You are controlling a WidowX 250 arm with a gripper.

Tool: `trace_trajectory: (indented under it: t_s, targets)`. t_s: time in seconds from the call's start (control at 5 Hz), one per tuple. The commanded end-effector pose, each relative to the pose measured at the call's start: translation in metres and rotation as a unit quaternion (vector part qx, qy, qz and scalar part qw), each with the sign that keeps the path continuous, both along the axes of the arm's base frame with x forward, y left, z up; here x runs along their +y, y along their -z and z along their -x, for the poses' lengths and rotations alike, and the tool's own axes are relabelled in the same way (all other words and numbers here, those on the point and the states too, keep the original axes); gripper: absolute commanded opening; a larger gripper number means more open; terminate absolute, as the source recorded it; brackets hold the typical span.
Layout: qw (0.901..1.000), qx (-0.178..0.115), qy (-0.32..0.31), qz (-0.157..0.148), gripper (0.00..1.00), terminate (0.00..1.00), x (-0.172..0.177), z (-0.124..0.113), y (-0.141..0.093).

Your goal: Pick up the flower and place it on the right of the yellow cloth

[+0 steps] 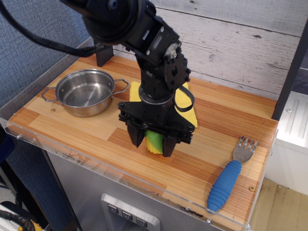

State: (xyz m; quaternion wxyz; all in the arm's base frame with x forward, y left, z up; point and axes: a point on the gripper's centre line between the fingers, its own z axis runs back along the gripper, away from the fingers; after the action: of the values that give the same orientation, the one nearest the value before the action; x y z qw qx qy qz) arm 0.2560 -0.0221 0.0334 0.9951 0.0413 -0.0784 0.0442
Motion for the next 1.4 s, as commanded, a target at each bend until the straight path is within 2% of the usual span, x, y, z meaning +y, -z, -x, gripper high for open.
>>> trace_trajectory:
  t_s: [0.0, 0.2, 0.4, 0.8, 1.2]
  targets:
    - [0.998, -0.062, 0.006, 0.012, 0.0, 0.0, -0.011, -0.013, -0.057]
    - [0.9969, -0.074, 0.015, 0.024, 0.0, 0.0, -0.027, -0.033, -0.067]
    - [0.9964, -0.076, 0.029, 0.026, 0.0, 0.0, -0.05, -0.063, -0.067]
    - [0.9967, -0.069, 0.039, 0.018, 0.0, 0.0, -0.073, -0.105, -0.04]
    - [0.9973, -0.065, 0.028, 0.022, 0.0, 0.0, -0.068, -0.125, -0.016]
